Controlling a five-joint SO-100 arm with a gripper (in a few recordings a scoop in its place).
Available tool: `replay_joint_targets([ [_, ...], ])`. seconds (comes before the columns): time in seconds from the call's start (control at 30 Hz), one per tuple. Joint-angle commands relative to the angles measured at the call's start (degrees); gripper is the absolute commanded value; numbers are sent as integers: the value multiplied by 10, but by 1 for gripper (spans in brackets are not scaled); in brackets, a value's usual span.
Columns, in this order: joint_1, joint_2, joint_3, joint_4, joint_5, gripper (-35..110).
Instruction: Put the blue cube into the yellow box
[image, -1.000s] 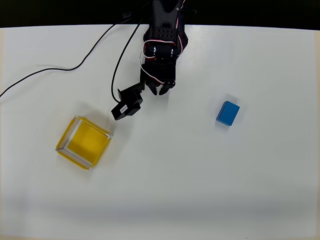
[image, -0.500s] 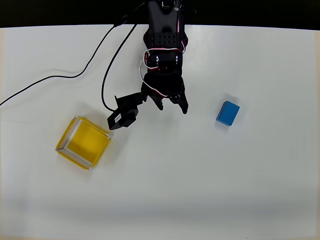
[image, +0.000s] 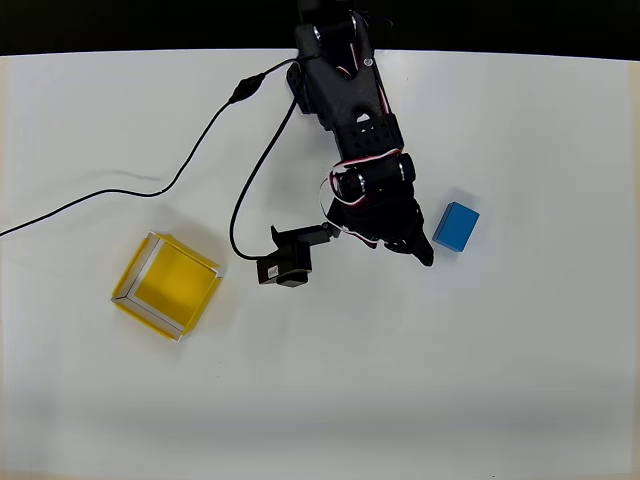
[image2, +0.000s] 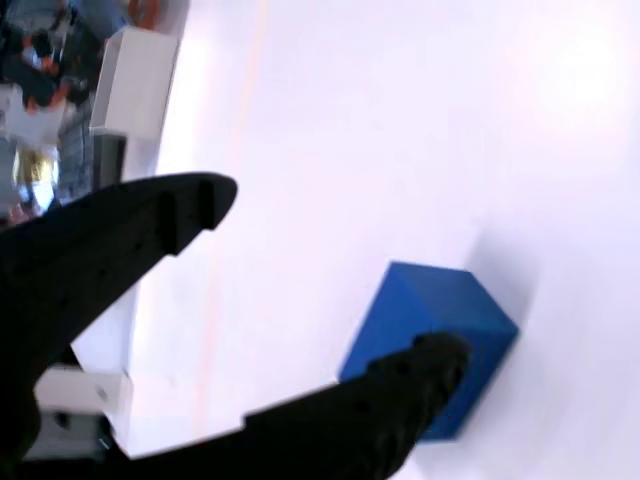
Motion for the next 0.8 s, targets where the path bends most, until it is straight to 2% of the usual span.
replay_joint_targets([
  [0.0, -40, -26, -84, 6, 47, 39],
  [0.47, -185, -214, -143, -9, 193, 39],
  [0.77, -226, -315, -192, -12, 221, 39],
])
